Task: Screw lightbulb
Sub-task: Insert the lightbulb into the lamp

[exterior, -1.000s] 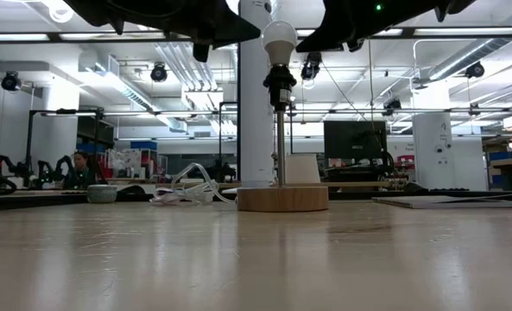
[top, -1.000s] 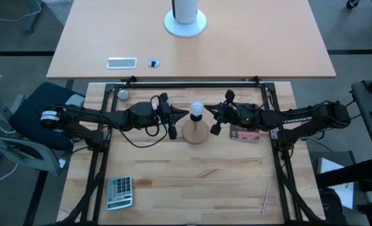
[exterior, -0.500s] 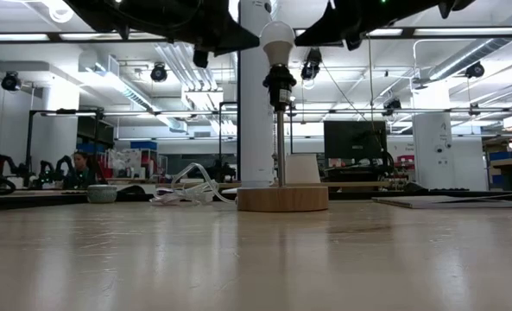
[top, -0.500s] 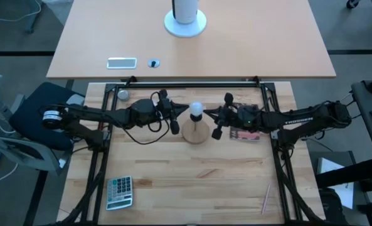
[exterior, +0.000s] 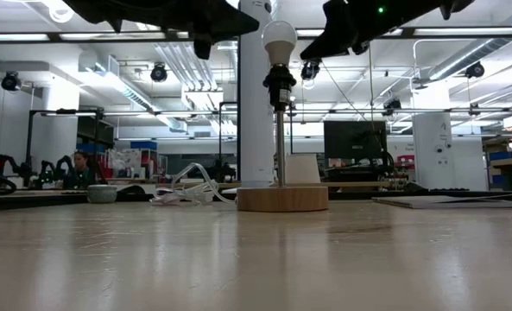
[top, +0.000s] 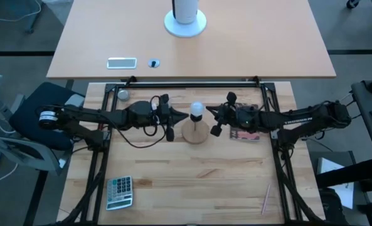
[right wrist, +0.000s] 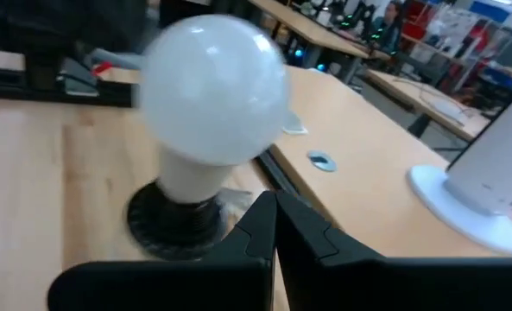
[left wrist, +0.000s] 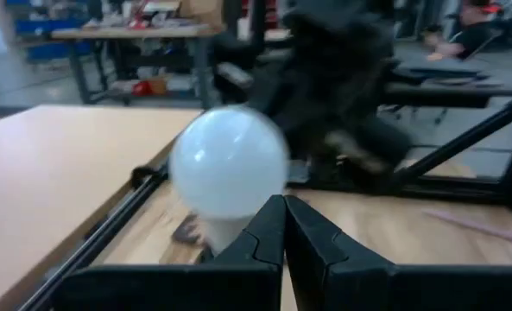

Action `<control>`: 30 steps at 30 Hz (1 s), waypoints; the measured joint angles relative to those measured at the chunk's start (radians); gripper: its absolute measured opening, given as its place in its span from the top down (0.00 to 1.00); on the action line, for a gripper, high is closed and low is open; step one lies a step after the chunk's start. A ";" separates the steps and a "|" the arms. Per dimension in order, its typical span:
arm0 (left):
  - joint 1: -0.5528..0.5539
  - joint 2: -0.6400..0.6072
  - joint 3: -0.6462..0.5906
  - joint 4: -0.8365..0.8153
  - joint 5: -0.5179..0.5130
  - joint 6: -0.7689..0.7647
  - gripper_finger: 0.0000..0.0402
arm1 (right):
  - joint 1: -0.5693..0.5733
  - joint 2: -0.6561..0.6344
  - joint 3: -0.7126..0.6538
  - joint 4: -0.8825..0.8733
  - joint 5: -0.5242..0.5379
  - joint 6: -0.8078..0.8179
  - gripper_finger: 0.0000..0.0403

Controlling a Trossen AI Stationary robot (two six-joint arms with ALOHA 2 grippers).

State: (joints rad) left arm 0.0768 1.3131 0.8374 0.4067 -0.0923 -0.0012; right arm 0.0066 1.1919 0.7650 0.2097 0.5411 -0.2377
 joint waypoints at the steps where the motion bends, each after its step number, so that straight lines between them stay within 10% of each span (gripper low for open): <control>1: 0.002 0.002 0.000 0.005 0.000 0.006 1.00 | -0.007 0.000 0.000 0.011 -0.011 -0.006 0.99; 20: 0.047 0.031 0.000 0.042 -0.066 0.034 1.00 | 0.021 0.000 0.000 0.053 -0.126 0.010 0.99; 30: 0.034 0.002 0.000 -0.042 -0.046 -0.004 1.00 | 0.041 -0.001 0.000 -0.014 -0.008 0.047 0.99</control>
State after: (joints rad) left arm 0.1112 1.3148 0.8371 0.3643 -0.1385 -0.0052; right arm 0.0477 1.1905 0.7650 0.1955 0.5326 -0.1909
